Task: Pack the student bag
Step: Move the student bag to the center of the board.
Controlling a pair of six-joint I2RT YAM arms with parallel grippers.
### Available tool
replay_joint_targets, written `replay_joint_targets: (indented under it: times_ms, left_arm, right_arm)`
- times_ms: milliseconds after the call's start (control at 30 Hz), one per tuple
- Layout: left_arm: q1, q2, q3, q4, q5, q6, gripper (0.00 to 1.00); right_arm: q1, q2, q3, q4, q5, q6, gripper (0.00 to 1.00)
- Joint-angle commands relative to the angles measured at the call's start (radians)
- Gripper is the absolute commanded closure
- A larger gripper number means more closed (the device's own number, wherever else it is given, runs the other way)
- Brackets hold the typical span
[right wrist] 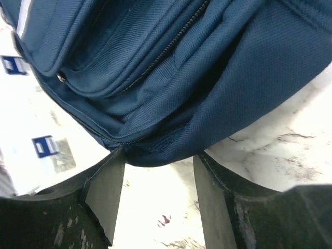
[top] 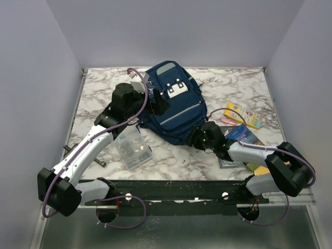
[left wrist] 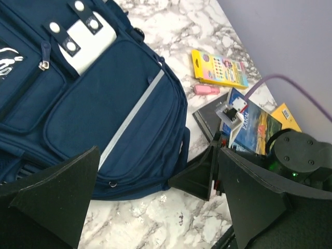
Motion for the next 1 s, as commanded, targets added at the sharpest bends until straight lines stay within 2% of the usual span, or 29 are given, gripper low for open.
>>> replay_joint_targets:
  times_ms: [0, 100, 200, 300, 367, 467, 633, 767, 800, 833, 967]
  left_arm:
    - [-0.008, 0.049, 0.062, -0.068, 0.076, -0.040, 0.01]
    - [-0.013, 0.057, 0.060, -0.067, 0.081, -0.048, 0.01]
    - [-0.027, 0.063, 0.062, -0.072, 0.073, -0.034, 0.01]
    - [-0.050, 0.078, 0.080, -0.105, 0.050, -0.005, 0.01]
    - [-0.063, 0.094, 0.096, -0.132, 0.025, 0.008, 0.01]
    - [-0.073, 0.104, 0.108, -0.146, 0.024, 0.011, 0.01]
    - [-0.081, 0.107, 0.116, -0.155, 0.040, 0.006, 0.01]
    - [-0.088, 0.117, 0.124, -0.162, 0.048, 0.007, 0.01]
    - [-0.088, 0.121, 0.127, -0.166, 0.050, 0.006, 0.01]
    - [-0.089, 0.124, 0.130, -0.171, 0.051, 0.006, 0.01]
    - [-0.093, 0.137, 0.143, -0.185, 0.062, 0.004, 0.01]
  right_arm:
    - [0.000, -0.042, 0.197, -0.469, 0.083, -0.284, 0.43]
    - [-0.024, -0.076, 0.268, -0.570, 0.200, -0.333, 0.40]
    - [-0.121, -0.094, 0.315, -0.567, 0.185, -0.378, 0.37]
    - [-0.273, -0.037, 0.382, -0.501, 0.050, -0.386, 0.32]
    - [-0.355, 0.042, 0.463, -0.480, -0.077, -0.353, 0.25]
    - [-0.382, 0.186, 0.622, -0.492, -0.128, -0.282, 0.22]
    - [-0.395, 0.406, 0.916, -0.724, 0.020, -0.090, 0.45]
    - [-0.396, 0.497, 0.987, -0.733, 0.090, -0.037, 0.57]
    - [-0.395, 0.509, 0.994, -0.731, 0.103, -0.040, 0.63]
    - [-0.395, 0.523, 0.999, -0.718, 0.110, -0.058, 0.65]
    - [-0.395, 0.568, 1.033, -0.711, 0.127, -0.113, 0.65]
